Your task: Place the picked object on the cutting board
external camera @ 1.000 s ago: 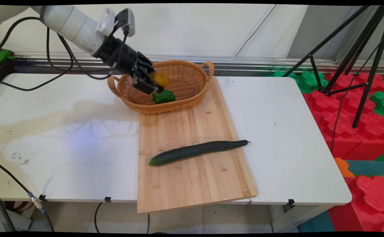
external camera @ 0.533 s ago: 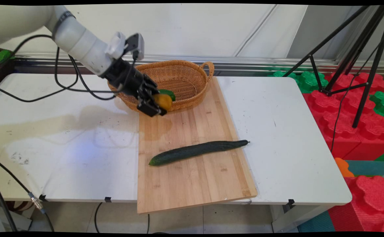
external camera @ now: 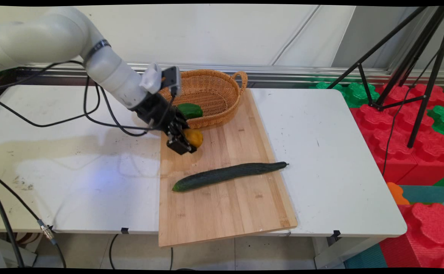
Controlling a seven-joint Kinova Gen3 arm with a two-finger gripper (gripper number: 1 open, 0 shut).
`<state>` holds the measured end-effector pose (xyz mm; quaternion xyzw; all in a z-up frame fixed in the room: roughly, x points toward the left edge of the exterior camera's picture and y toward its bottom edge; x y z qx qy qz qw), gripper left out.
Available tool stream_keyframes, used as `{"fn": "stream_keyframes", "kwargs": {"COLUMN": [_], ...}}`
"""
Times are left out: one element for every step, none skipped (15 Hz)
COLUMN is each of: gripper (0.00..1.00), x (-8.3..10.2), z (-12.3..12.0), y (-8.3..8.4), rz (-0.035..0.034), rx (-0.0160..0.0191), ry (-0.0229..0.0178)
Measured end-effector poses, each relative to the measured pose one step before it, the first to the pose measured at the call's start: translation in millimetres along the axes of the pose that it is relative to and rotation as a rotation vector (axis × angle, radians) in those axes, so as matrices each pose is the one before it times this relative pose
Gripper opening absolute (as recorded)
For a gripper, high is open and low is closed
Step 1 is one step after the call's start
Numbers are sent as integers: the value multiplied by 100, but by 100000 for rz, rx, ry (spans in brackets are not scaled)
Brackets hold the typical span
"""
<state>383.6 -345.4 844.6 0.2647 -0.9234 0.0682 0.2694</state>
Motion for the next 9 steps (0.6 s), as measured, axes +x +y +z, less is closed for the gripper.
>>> {"fn": "stream_keyframes", "kwargs": {"gripper": [0, 0, 0, 0, 0, 0, 100, 100, 100], "x": [49, 78, 107, 101, 140, 95, 121, 65, 96], "z": [628, 695, 631, 478, 506, 356, 346, 159, 150], "y": [100, 104, 81, 59, 53, 18, 19, 7, -2], "rz": [-168, -180, -218, -102, -46, 73, 128, 56, 233], "rx": [-14, 18, 109, 178, 193, 259, 220, 105, 154], "ry": [-933, -993, -762, -509, -404, -184, -31, 60, 227]}}
